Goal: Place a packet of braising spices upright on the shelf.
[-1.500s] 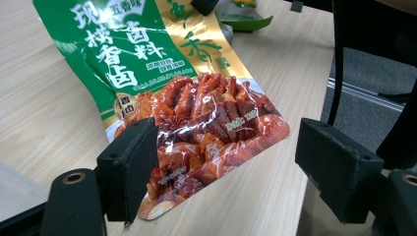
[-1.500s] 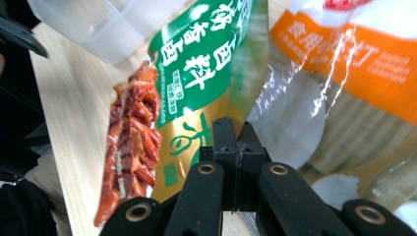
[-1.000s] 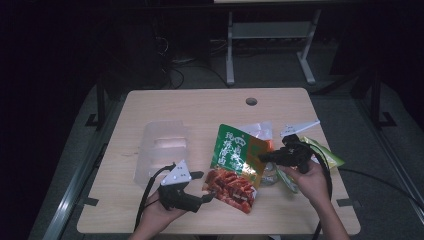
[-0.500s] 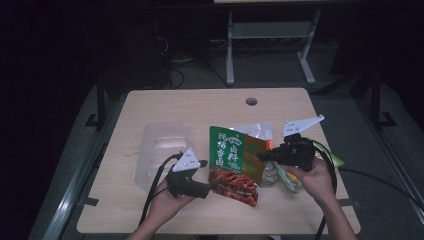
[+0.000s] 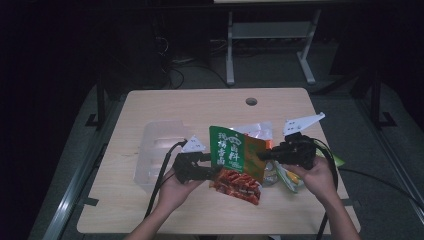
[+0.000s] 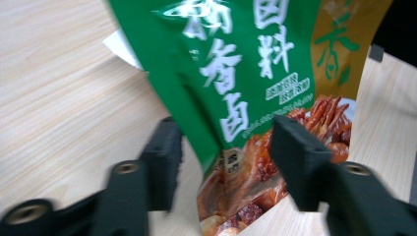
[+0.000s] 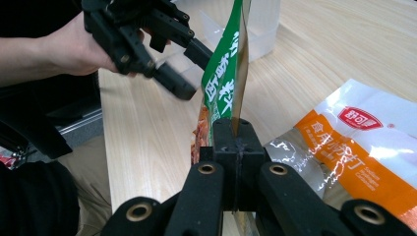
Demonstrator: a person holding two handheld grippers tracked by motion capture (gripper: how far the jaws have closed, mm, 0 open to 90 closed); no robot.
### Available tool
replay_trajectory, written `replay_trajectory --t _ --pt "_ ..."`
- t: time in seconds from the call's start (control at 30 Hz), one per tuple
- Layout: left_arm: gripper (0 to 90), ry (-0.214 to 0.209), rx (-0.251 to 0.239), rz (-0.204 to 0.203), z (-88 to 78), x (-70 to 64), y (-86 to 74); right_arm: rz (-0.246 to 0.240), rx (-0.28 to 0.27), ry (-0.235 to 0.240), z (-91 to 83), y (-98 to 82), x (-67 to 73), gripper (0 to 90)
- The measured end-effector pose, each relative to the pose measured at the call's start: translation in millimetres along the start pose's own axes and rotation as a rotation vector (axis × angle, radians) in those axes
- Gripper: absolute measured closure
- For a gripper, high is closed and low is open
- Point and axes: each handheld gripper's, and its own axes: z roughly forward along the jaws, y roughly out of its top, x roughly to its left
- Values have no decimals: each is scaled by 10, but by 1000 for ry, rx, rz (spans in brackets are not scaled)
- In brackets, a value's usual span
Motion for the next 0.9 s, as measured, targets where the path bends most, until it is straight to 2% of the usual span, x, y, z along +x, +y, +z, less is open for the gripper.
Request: replay_trajectory --t 0.07,0.13,0.17,0.2,0.23,0.27,0.5,0.6,0.77,0.87,0.9 --pt "613 -10 1 -30 -9 55 6 4 -1 -1 1 -7 -21 900" --pt "702 -7 3 -22 -24 76 4 8 -2 -3 -1 -10 -39 900" --pt "803 -1 -1 -18 -30 74 0 12 -6 -7 -1 -17 -60 900" --pt "803 0 1 -6 -40 78 -3 12 -6 -7 -1 -17 -60 900" --pt "815 -4 -4 -13 -45 76 -6 16 -5 -13 -1 -20 -66 900" --pt "869 -5 -4 -18 -54 71 -7 26 -14 -21 2 -36 -87 900" --pt "900 20 -12 27 -95 7 -21 42 -29 -53 -7 -80 -109 894" --pt "900 32 -11 42 -99 -12 -25 70 -30 -57 10 -128 -124 822" --pt "900 39 -4 56 -101 -17 -36 100 -2 -46 133 -232 -174 735" --pt "900 43 -9 57 -98 -27 -39 132 28 -23 256 -254 -212 693" --pt "900 50 1 71 -98 -29 -44 136 42 -18 320 -251 -220 685"
